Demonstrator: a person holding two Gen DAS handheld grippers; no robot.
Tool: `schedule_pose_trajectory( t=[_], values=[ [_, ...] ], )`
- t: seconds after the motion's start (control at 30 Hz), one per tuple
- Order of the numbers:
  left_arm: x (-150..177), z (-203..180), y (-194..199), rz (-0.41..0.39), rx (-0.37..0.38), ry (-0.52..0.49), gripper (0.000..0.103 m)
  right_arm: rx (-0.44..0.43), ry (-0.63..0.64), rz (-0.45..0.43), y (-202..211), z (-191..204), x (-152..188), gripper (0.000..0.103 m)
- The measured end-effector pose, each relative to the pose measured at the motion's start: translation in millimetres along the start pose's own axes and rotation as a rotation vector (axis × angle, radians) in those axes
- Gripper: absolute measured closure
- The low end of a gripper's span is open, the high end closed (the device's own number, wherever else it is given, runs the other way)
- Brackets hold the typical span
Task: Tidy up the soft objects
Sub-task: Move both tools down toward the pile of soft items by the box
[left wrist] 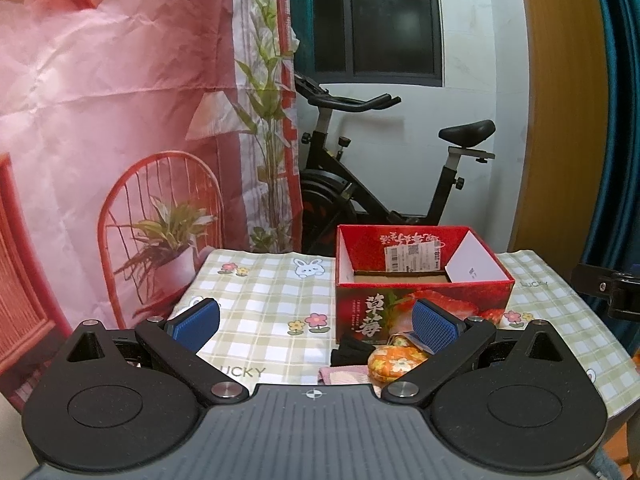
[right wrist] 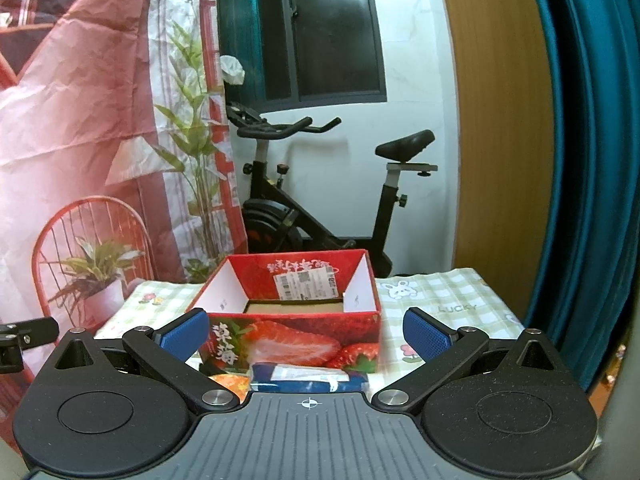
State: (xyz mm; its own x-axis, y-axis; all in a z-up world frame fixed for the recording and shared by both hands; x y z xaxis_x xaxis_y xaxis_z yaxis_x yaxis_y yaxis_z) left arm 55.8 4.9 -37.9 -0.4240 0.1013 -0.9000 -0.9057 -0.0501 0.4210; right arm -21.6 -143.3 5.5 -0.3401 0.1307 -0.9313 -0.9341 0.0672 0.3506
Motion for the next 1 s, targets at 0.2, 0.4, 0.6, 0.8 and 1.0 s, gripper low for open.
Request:
schedule_pose_trajectory(
  t=[0.2, 0.4, 0.6, 0.8, 1.0],
  values=[
    [15, -7, -16, 0.019, -0.017, -0.023, 0.0, -0.053, 0.006, -0.073, -11, -9, 18, 0.0],
    [37, -5, -46, 0.078, -0.007, -0.028, 0.0, 0.002, 0.055, -0.042, -38, -10, 44, 0.0],
    [55, 5, -71, 0.145, 0.011, 0.015, 0.0, -0.07, 0.014, 0.079, -69, -11, 68, 0.0],
    [67, 5, -93, 0.196, 0.007, 0.018, 0.0, -0.064, -0.056, 0.176, -94, -20, 86, 0.0],
    [73, 0, -113, 0.239, 0.057, 0.043, 0.0, -0.054, -0.055, 0.207, -111, -33, 94, 0.001]
  ],
)
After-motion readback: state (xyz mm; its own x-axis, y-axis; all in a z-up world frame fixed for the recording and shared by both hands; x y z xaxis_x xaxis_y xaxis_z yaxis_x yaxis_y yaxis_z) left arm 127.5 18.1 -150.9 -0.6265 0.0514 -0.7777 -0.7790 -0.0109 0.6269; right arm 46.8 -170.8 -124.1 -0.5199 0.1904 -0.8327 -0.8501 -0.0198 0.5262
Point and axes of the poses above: each gripper's, at about its wrist camera, not at the fingertips, and y roughly against the way its jaws point, z to its left, x to its underside, the point moved 5 cm from there along -y, roughly the way its jaws point, and after that the axes turned 6 degrees about -x, right-handed, at the moved point
